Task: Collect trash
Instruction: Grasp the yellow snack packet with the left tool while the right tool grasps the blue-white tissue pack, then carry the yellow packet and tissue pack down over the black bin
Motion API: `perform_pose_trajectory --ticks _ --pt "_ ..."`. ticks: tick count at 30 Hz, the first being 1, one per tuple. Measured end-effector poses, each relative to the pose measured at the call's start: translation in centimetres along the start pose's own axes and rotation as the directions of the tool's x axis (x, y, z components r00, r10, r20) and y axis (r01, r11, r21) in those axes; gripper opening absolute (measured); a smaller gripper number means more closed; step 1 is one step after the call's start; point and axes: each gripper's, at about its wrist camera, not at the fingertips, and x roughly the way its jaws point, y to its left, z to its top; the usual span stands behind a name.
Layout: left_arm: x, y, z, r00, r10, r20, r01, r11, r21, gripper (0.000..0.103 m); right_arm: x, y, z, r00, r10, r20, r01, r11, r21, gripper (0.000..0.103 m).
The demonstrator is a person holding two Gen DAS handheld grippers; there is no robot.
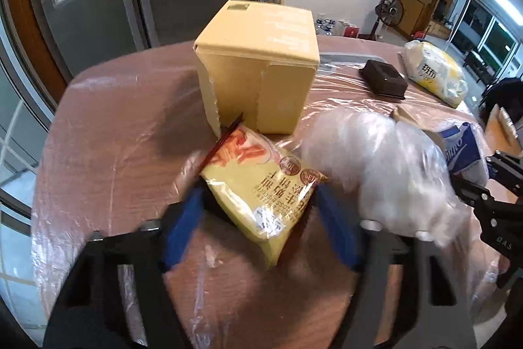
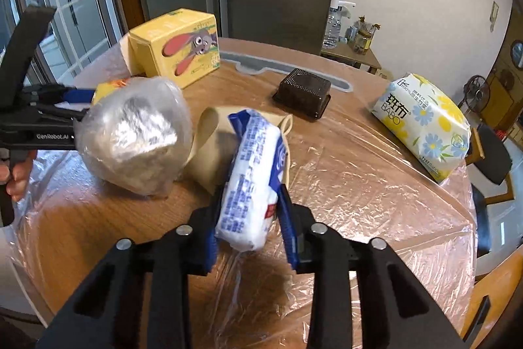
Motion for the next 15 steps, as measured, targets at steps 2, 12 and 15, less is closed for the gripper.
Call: perform_pose_trajectory --ticks 2,12,15 --pt "-0.3 0.2 -0.2 1.0 -0.027 0.002 0.027 1.0 -0.013 0.064 -0.3 -0.1 -0.1 1.0 0.011 0.004 -0.011 1.0 0.01 0.029" --pt "-2.3 0.1 -1.6 0.998 -0.059 0.012 0.059 0.998 -0.008 0.059 -1.6 -0.3 -0.3 0.999 0.035 0.024 -0.035 0.999 0.019 0.027" --pt "-3.2 0.3 -2.3 0.998 -0.063 0.023 0.064 0.998 -0.02 0.059 -2.0 -0.2 -0.3 0.999 0.041 0.033 -0.042 0.999 0.017 0.027"
